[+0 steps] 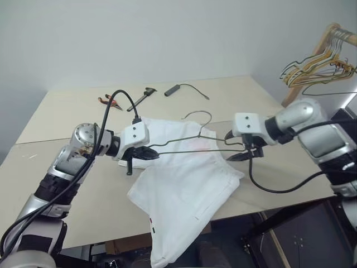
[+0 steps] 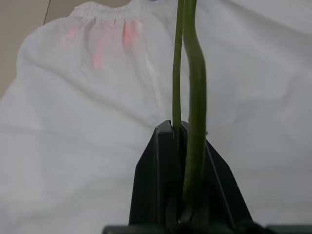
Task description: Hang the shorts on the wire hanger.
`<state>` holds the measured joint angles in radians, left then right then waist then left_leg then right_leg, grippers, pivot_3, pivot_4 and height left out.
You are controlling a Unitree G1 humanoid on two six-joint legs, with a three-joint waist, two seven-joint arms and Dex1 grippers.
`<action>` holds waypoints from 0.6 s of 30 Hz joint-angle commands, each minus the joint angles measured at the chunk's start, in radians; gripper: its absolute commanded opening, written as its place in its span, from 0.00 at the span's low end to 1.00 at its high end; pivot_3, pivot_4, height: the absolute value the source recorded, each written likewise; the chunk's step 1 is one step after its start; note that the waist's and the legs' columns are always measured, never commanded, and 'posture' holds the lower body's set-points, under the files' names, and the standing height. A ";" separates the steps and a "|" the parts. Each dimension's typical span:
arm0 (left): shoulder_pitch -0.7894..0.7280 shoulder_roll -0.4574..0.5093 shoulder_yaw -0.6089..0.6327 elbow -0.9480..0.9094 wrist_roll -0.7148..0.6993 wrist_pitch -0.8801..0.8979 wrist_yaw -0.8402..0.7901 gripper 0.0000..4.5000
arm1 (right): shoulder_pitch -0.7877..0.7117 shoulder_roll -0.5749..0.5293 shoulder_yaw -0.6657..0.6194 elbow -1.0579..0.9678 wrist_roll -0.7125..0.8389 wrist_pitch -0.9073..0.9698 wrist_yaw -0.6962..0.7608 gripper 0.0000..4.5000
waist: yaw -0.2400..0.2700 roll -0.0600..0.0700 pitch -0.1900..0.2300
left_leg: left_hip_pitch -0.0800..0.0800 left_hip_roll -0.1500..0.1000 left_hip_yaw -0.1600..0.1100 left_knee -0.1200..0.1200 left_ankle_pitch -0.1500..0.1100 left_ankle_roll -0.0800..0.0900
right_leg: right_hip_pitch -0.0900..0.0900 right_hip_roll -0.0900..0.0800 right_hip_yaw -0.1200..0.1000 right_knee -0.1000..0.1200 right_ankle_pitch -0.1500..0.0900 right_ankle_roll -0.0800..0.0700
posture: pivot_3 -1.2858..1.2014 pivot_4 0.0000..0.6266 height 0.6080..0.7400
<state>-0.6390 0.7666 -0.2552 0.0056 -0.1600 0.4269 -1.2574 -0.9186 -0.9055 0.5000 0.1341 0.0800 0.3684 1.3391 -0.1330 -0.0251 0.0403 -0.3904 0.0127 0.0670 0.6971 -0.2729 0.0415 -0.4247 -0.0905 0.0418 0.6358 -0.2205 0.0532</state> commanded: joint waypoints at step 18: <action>0.008 -0.026 0.075 0.020 -0.054 -0.126 -0.026 0.17 | 0.045 0.022 -0.108 -0.028 -0.075 0.042 0.047 0.00 | 0.011 0.000 0.000 | 0.001 0.000 0.000 0.001 0.000 0.000 | 0.001 0.000 -0.001 0.000 0.000 0.000 | 0.47 0.00 1.00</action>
<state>-0.6242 0.7464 -0.2273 0.0207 -0.1785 0.3547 -1.2728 -0.8699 -0.8607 0.4549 0.1388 -0.0102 0.3852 1.3920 -0.1222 -0.0250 0.0403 -0.3899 0.0123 0.0671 0.6982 -0.2731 0.0418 -0.4235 -0.0902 0.0409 0.6357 -0.2204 0.0534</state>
